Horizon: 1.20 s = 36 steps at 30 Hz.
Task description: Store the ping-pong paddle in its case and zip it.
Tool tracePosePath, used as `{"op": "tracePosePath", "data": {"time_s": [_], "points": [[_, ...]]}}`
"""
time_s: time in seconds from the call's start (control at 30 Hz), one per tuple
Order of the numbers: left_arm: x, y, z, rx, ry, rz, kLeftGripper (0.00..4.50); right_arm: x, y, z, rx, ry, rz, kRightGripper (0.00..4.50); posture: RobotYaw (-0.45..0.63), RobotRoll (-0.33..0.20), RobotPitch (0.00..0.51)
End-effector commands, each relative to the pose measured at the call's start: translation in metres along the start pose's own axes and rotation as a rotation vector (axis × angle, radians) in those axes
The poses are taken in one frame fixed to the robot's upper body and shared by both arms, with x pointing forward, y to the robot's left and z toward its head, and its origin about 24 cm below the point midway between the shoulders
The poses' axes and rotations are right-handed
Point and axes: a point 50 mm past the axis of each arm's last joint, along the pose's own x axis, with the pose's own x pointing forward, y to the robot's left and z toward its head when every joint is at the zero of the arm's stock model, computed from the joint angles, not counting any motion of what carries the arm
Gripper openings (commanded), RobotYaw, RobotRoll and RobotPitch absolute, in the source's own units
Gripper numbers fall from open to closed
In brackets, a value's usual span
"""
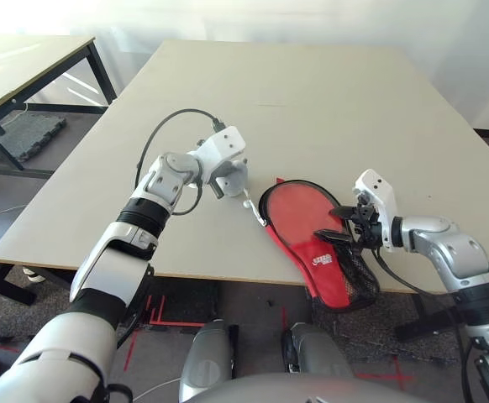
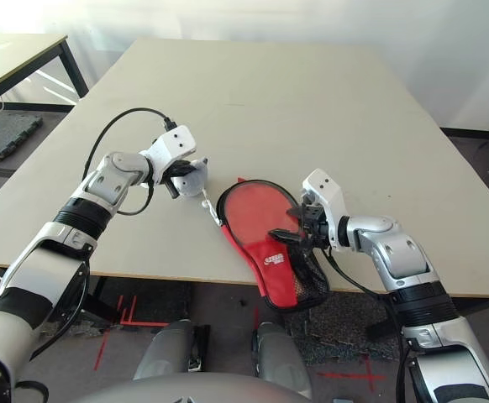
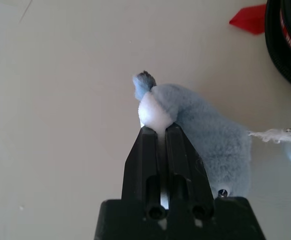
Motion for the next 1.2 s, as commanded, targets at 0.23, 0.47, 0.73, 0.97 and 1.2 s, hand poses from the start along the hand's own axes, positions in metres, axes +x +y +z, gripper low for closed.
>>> {"op": "tracePosePath", "data": {"time_s": [0.23, 0.47, 0.73, 0.97, 1.2], "points": [[-0.007, 0.004, -0.01, 0.032, 0.061, -0.036, 0.01, 0.009, -0.001, -0.029, 0.031, 0.146, -0.084, 4.5, 0.05, 0.0, 0.029], [-0.013, 0.011, -0.012, 0.029, 0.07, -0.043, 0.01, 0.013, 0.001, -0.035, 0.015, 0.193, -0.075, 4.5, 0.06, 0.0, 0.031], [-0.017, 0.025, -0.005, 0.054, 0.07, 0.005, 0.01, 0.015, 0.005, -0.042, -0.018, 0.246, -0.061, 4.5, 0.05, 0.0, 0.035], [-0.014, 0.039, 0.011, 0.085, 0.031, 0.095, 0.01, 0.012, 0.009, -0.051, -0.02, 0.278, -0.056, 4.5, 0.04, 0.0, 0.048], [0.002, 0.036, 0.043, 0.142, -0.077, 0.213, 0.01, 0.01, 0.018, -0.056, 0.002, 0.281, -0.041, 4.5, 0.01, 0.0, 0.078]]}}
